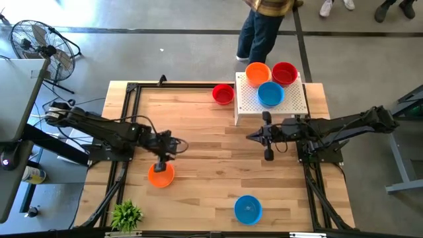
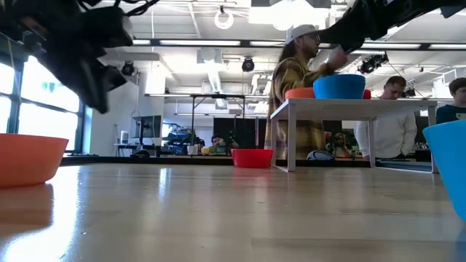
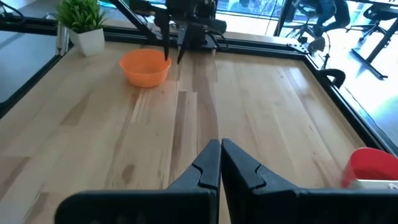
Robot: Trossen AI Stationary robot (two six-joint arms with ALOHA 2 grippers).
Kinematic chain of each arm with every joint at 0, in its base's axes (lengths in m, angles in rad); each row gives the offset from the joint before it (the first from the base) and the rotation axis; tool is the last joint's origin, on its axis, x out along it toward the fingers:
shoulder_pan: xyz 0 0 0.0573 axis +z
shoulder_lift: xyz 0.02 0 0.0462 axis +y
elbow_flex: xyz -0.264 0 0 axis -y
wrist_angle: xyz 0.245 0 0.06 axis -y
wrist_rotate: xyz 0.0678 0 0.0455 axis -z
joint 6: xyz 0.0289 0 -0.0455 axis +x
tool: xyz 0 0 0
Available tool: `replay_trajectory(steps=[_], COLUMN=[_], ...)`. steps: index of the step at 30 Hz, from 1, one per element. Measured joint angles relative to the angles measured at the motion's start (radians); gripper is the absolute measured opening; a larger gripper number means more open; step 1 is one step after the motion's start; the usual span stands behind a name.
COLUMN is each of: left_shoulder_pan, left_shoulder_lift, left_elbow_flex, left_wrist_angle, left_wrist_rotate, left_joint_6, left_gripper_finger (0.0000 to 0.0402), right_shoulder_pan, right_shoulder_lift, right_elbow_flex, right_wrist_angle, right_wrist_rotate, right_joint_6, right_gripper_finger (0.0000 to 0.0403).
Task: Pick & Place Mini bowls
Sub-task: Stack the orange bowl on the stacked orange bowls on the shelf
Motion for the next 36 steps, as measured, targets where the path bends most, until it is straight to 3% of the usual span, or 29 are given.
replay_trajectory(steps=[5, 11, 23, 27, 32, 36], left_shoulder_pan=[-0.043, -0.045, -0.045, -0.045, -0.045, -0.044], left_shoulder_lift=[0.0, 0.039, 0.092, 0.113, 0.118, 0.118], left_elbow_flex=[0.012, 0.003, -0.017, -0.054, -0.058, -0.058], left_wrist_angle=[-0.165, -0.355, -0.302, -0.254, -0.213, -0.151], left_wrist_rotate=[0.069, 0.068, 0.156, 0.168, 0.137, 0.099], left_joint_6=[-0.154, -0.381, -0.464, -0.482, -0.478, -0.538], left_gripper_finger=[0.0139, 0.0131, 0.012, 0.0092, 0.0012, 0.0007], right_shoulder_pan=[0.013, 0.017, 0.017, 0.017, 0.017, 0.017], right_shoulder_lift=[0.0, 0.0, 0.0, 0.0, 0.0, 0.0], right_elbow_flex=[0.0, 0.0, 0.0, 0.0, 0.0, 0.0], right_wrist_angle=[0.006, 0.005, 0.011, 0.011, 0.01, 0.009], right_wrist_rotate=[0.0, 0.0, -0.001, -0.001, -0.001, -0.001], right_joint_6=[0.0, 0.006, 0.007, 0.007, 0.008, 0.043], right_gripper_finger=[0.0, 0.0, 0.0, 0.0, 0.0, 0.0])
